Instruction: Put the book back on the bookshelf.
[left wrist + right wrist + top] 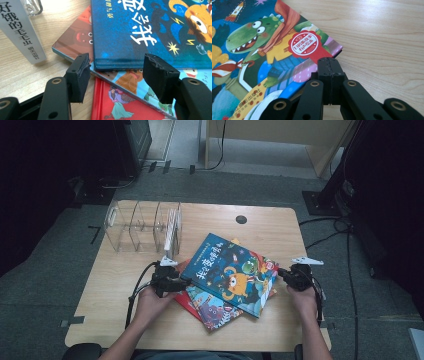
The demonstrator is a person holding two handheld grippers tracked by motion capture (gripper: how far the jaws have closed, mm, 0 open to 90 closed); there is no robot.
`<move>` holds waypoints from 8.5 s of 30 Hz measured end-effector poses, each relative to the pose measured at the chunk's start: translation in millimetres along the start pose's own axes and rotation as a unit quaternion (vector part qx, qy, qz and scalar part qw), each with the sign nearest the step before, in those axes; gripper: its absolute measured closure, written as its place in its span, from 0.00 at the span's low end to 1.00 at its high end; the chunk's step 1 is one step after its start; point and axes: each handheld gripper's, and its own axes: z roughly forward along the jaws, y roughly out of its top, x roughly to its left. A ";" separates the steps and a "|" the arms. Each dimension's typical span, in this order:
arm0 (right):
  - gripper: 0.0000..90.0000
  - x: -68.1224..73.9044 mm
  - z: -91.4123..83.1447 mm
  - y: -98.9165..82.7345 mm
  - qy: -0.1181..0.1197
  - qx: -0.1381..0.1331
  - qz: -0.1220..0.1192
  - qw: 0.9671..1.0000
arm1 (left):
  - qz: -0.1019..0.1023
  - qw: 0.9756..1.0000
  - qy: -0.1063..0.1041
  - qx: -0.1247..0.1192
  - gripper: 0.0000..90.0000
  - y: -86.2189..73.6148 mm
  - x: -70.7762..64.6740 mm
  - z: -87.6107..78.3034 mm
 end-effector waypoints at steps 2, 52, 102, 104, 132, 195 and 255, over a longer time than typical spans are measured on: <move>1.00 0.7 -0.4 -0.6 0.000 0.000 -0.001 1.000 | -0.001 1.000 0.000 0.001 0.45 0.2 0.5 1.5; 1.00 -5.4 9.8 8.7 0.014 0.007 0.012 1.000 | -0.002 0.997 -0.071 0.029 0.51 -18.6 -40.7 -17.4; 1.00 10.0 21.5 20.3 0.026 0.016 -0.030 0.999 | -0.042 0.998 -0.050 0.025 0.42 -16.4 -25.3 -27.6; 1.00 10.2 21.4 20.8 0.025 0.015 -0.031 0.999 | -0.042 0.998 -0.050 0.026 0.41 -15.6 -23.5 -27.1; 1.00 18.8 23.1 21.7 0.028 0.014 -0.031 0.999 | -0.063 0.996 -0.039 0.046 0.35 -9.9 -15.3 -1.4; 1.00 30.6 19.1 11.8 0.037 0.035 -0.047 0.998 | -0.098 0.991 -0.040 0.077 0.51 -7.1 -16.0 -12.0; 1.00 53.9 8.4 7.6 0.053 0.038 -0.084 0.994 | -0.188 0.968 -0.143 0.080 0.44 -13.8 -3.0 -7.3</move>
